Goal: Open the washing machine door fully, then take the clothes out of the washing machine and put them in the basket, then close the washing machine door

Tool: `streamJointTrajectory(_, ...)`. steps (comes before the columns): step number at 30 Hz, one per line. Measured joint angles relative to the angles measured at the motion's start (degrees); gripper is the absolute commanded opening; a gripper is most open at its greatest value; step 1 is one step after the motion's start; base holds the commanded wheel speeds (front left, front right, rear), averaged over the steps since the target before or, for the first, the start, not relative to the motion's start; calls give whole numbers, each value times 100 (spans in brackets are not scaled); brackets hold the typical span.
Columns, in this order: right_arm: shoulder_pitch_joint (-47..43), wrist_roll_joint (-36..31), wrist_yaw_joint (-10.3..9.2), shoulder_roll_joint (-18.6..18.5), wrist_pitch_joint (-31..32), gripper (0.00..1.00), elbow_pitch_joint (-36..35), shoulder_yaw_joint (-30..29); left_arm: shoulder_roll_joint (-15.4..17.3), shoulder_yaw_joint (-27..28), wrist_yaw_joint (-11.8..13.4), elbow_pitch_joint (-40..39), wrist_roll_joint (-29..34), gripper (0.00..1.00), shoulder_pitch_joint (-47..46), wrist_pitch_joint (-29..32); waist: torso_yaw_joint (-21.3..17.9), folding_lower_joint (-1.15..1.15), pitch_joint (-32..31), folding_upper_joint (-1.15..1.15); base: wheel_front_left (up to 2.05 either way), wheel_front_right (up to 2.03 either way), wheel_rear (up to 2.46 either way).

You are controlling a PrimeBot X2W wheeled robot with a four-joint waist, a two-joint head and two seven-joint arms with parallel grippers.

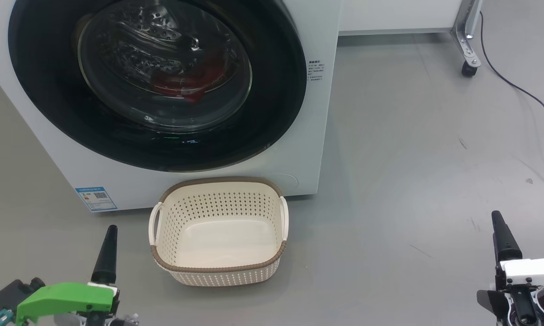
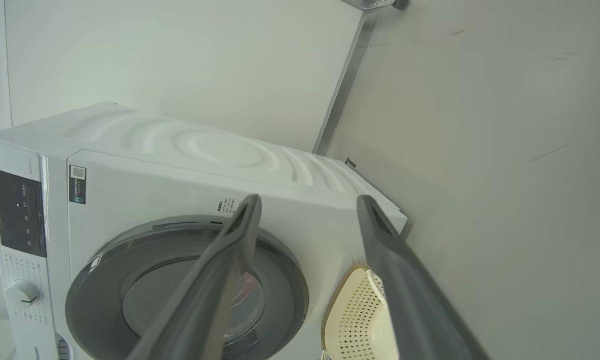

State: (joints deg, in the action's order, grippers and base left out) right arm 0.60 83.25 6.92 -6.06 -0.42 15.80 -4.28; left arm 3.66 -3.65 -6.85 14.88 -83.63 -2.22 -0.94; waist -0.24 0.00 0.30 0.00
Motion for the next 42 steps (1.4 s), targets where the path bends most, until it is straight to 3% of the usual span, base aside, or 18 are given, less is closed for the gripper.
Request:
streamJointTrajectory(7, -3, -860, -114, -278, -193, 100, -27, 201, 194, -254, 25, 5, 851, 100, -23, -169, 0, 0, -9, 0, 0, 0, 0)
streamJointTrajectory(17, -5, -1931, -360, -475, -404, 100, -69, 509, 327, -627, 302, 20, 1979, 100, -119, -350, 5, 0, -29, 0, 0, 0, 0)
streamJointTrajectory(24, -8, -2608, -561, -528, -532, 100, -98, 744, 356, -840, 526, 31, 2731, 100, -134, -481, 8, 0, -45, 0, 0, 0, 0)
streamJointTrajectory(42, -40, -4050, -861, -620, -862, 100, -164, 1178, 370, -1313, 866, 48, 4340, 100, -211, -822, 16, 0, -59, 0, 0, 0, 0)
